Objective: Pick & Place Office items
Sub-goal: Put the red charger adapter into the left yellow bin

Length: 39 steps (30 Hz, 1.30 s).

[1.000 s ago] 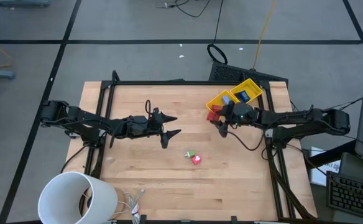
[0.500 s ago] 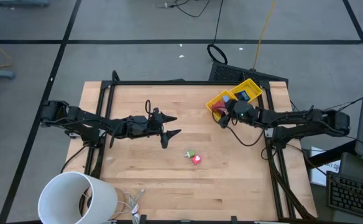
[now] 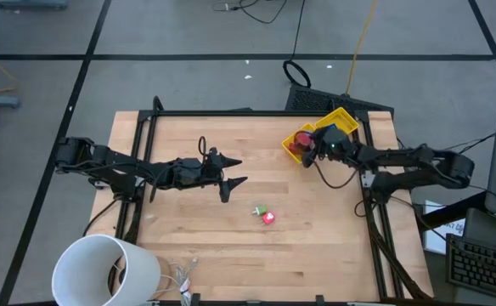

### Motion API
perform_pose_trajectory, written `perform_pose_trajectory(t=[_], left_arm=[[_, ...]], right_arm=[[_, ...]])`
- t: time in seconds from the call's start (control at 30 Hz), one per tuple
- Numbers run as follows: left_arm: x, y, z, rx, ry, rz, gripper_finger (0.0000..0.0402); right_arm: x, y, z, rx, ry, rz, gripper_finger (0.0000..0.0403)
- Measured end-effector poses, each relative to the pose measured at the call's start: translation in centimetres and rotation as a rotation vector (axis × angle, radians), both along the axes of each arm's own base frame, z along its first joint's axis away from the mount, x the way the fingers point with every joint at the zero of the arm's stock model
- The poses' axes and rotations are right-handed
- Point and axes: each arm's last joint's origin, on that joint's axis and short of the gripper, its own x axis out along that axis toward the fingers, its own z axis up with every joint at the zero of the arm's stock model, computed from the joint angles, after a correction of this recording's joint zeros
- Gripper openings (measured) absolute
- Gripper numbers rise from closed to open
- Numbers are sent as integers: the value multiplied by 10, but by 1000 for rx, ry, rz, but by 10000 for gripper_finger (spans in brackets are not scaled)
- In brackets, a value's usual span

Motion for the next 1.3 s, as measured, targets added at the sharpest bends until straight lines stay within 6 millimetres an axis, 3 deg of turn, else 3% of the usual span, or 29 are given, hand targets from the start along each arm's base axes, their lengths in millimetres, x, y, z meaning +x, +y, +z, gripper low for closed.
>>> perform_pose_trajectory(t=[0.37, 1.1, 1.3], left_arm=[[0, 1, 0, 2, 0, 9, 296], [0, 1, 0, 2, 0, 10, 296], [0, 1, 0, 1, 0, 10, 296]], right_arm=[[0, -16, -20, 44, 92, -53, 212], [-2, -17, -21, 4, 137, -115, 212], [-1, -15, -21, 50, 109, -34, 212]])
